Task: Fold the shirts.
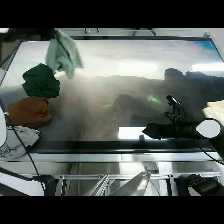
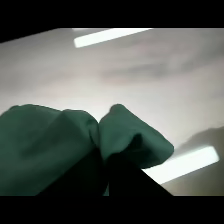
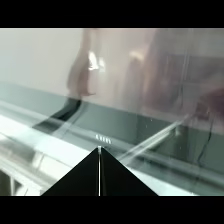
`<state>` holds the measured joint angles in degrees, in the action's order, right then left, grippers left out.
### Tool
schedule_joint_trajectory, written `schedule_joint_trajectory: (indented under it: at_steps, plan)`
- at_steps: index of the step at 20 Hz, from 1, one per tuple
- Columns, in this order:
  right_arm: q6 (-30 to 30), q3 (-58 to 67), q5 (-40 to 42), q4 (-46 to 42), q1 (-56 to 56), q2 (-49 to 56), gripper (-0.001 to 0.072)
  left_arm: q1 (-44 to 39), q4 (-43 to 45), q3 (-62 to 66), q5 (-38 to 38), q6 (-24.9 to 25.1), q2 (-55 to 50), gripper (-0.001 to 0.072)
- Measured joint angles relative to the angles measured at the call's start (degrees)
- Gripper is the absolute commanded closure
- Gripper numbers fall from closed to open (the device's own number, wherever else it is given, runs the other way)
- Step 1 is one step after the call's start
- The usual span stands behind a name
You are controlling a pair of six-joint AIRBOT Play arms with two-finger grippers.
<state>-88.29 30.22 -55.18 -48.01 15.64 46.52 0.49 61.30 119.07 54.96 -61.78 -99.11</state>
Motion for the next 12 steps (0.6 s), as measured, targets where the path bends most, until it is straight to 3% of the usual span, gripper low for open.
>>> schedule_joint_trajectory:
  at_steps: [7,8,9,10,11,12]
  plan:
    - [2.0,0.0,-7.1,0.1,-0.6,0.0,0.0695,-5.6,-9.5,-5.0,15.0,-5.4,14.4,0.0677]
    - [2.6,0.2,-7.8,0.1,-1.4,0.0,0.0695,-6.4,-10.0,-7.5,17.6,-6.5,15.9,0.0569]
    - [3.0,0.4,-8.3,0.1,-2.3,0.0,0.0689,-7.2,-10.6,-10.2,19.7,-7.4,17.3,0.0293]
    - [3.5,0.9,-9.1,0.1,-3.6,0.0,0.0601,-7.8,-10.9,-12.6,21.4,-8.1,18.3,0.0019]
    - [4.1,1.3,-9.8,0.1,-4.9,0.0,0.0329,-8.3,-11.1,-14.9,22.8,-8.7,19.1,-0.0013]
    - [5.1,1.8,-10.5,0.1,-6.2,0.0,0.0153,-8.7,-11.1,-17.3,23.9,-9.0,19.8,-0.0013]
